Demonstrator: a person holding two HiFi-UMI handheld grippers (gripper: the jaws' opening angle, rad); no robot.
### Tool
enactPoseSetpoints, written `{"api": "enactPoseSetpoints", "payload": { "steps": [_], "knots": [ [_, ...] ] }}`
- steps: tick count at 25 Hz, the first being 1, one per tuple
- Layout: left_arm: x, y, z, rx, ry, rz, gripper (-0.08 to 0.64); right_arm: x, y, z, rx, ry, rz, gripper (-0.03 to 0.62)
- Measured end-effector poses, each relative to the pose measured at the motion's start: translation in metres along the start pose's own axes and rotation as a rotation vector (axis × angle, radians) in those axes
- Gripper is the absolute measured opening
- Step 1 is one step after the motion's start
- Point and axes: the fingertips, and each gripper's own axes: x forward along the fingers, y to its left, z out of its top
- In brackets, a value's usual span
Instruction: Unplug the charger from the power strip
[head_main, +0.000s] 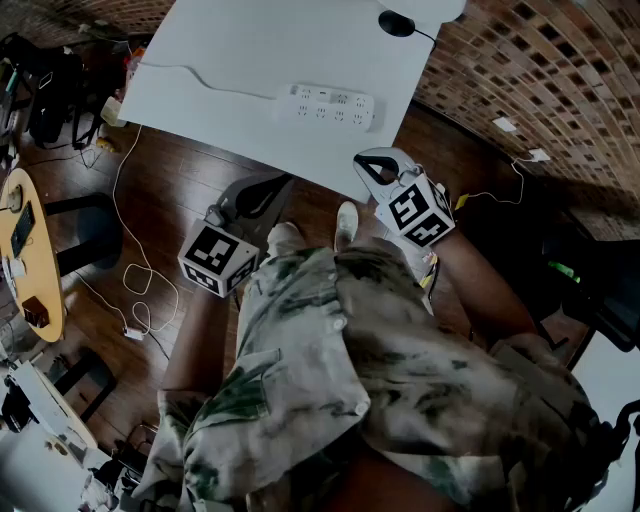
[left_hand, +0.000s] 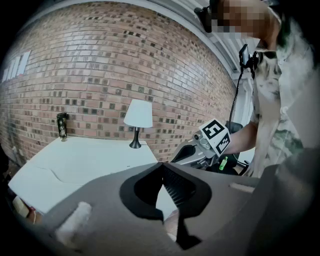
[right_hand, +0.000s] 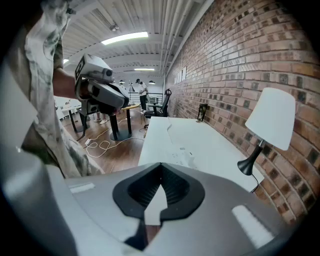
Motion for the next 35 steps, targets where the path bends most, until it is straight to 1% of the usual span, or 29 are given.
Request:
{"api": "enactPoseSetpoints", "payload": {
  "steps": [3, 5, 7, 10, 12, 15, 17, 20, 23, 27, 29, 32, 33, 34, 35],
  "knots": [
    [0.027, 0.030, 0.006, 0.041, 0.029, -0.003, 0.003, 0.028, -0.028, -0.009, -0.002, 0.044, 0.000, 0.006],
    [0.044, 0.049, 0.011, 0.064, 0.035, -0.019, 0.003, 0.046, -0.046, -0.016, 0.001, 0.082, -0.004, 0.006],
    [0.059, 0.067, 0.014, 0.086, 0.052, -0.046, 0.054, 0.063, -0.061, -0.020, 0.011, 0.117, -0.018, 0.006],
    [0.079, 0.093, 0.015, 0.145, 0.095, -0.099, 0.057, 0.087, -0.083, -0.024, 0.045, 0.170, -0.047, 0.006],
    [0.093, 0.107, 0.015, 0.190, 0.118, -0.146, 0.085, 0.100, -0.094, -0.026, 0.078, 0.208, -0.058, 0.006],
    [0.119, 0.122, 0.012, 0.262, 0.169, -0.227, 0.103, 0.117, -0.107, -0.030, 0.101, 0.261, -0.078, 0.006],
    [0.136, 0.127, 0.004, 0.323, 0.221, -0.285, 0.123, 0.124, -0.108, -0.036, 0.122, 0.298, -0.086, 0.006],
    [0.161, 0.130, -0.015, 0.411, 0.299, -0.386, 0.129, 0.133, -0.103, -0.042, 0.172, 0.336, -0.109, 0.006],
    [0.182, 0.138, -0.038, 0.490, 0.381, -0.448, 0.140, 0.146, -0.104, -0.038, 0.186, 0.342, -0.125, 0.006],
    [0.203, 0.136, -0.067, 0.608, 0.470, -0.521, 0.147, 0.154, -0.104, -0.038, 0.211, 0.342, -0.148, 0.006],
    [0.210, 0.134, -0.076, 0.628, 0.489, -0.547, 0.147, 0.153, -0.103, -0.039, 0.230, 0.347, -0.162, 0.005],
    [0.217, 0.129, -0.080, 0.641, 0.484, -0.574, 0.144, 0.155, -0.102, -0.040, 0.243, 0.384, -0.169, -0.003],
    [0.218, 0.127, -0.082, 0.655, 0.488, -0.581, 0.139, 0.155, -0.102, -0.041, 0.243, 0.402, -0.168, -0.003],
    [0.220, 0.126, -0.084, 0.670, 0.493, -0.585, 0.110, 0.155, -0.102, -0.041, 0.246, 0.418, -0.166, -0.003],
    [0.220, 0.125, -0.085, 0.681, 0.499, -0.589, 0.107, 0.155, -0.102, -0.042, 0.253, 0.430, -0.162, -0.003]
  ]
}}
